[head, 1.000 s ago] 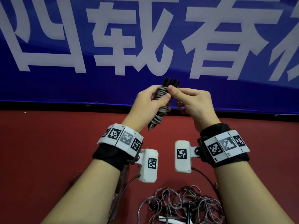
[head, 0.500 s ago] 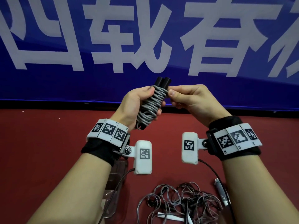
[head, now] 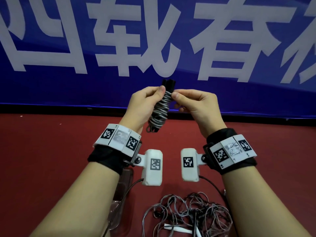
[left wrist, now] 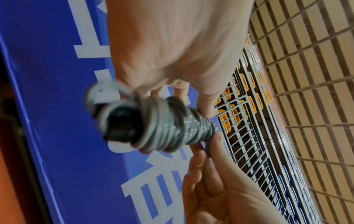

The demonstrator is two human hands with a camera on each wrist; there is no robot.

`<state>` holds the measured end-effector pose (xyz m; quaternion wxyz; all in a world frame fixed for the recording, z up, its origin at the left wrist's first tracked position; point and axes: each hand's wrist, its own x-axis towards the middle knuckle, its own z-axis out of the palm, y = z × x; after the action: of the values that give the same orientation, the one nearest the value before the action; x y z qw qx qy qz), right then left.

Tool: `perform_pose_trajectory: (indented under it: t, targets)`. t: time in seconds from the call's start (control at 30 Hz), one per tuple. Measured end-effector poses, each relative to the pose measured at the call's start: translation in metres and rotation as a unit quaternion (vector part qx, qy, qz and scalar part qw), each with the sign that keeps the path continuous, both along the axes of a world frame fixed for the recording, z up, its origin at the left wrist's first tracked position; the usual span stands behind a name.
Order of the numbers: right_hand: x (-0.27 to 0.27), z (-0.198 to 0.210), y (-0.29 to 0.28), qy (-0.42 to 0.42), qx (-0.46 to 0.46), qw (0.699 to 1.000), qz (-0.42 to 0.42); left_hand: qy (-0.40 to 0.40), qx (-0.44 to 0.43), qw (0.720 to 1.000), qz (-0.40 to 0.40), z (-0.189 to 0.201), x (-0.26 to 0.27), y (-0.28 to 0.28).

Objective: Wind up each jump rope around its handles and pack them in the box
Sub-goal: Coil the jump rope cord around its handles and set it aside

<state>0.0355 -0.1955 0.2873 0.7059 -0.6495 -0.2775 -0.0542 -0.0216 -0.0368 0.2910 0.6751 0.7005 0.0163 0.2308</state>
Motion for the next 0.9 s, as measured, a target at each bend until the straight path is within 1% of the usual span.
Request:
perform_pose_trajectory:
  t: [0.1, 0.17, 0.23, 0.3, 0.4, 0.47, 0.57, 0.7, 0.8, 0.9]
  targets:
    - [-0.003, 0.001, 0.005, -0.009, 0.007, 1.0, -0.028, -0.032, 0.099, 0.992, 0.074, -0.005, 0.003, -0.005]
    - [-0.006, 0.001, 0.011, -0.02, 0.002, 0.999, -0.048, -0.049, 0.114, 0.988, 0.094, -0.006, 0.003, -0.01]
    - [-0.009, 0.001, 0.015, -0.035, 0.008, 0.997, -0.064, -0.05, 0.088, 0.992, 0.07, -0.004, 0.002, -0.013]
    - [-0.01, 0.001, 0.018, -0.042, 0.021, 0.997, -0.064, -0.046, 0.049, 0.998, 0.019, -0.003, 0.001, -0.012]
    - [-0.008, 0.001, 0.018, -0.03, 0.025, 0.998, -0.047, -0.041, -0.007, 0.998, -0.042, -0.002, 0.001, -0.007]
    - [-0.007, 0.001, 0.017, -0.019, 0.021, 0.999, -0.037, -0.05, -0.02, 0.997, -0.058, -0.001, 0.002, -0.008]
    - [-0.006, 0.001, 0.015, -0.005, 0.022, 0.999, -0.042, -0.065, -0.011, 0.996, -0.061, 0.0, 0.003, -0.012]
    - [-0.006, 0.0, 0.014, -0.005, 0.019, 0.999, -0.046, -0.047, -0.017, 0.996, -0.077, 0.0, 0.0, -0.014]
    - [-0.009, 0.001, 0.013, -0.037, 0.01, 0.999, -0.034, -0.042, -0.027, 0.998, -0.05, 0.002, -0.001, -0.013]
    - [-0.006, -0.001, 0.013, -0.078, -0.025, 0.997, -0.008, -0.04, -0.037, 0.998, -0.009, 0.005, -0.002, -0.009]
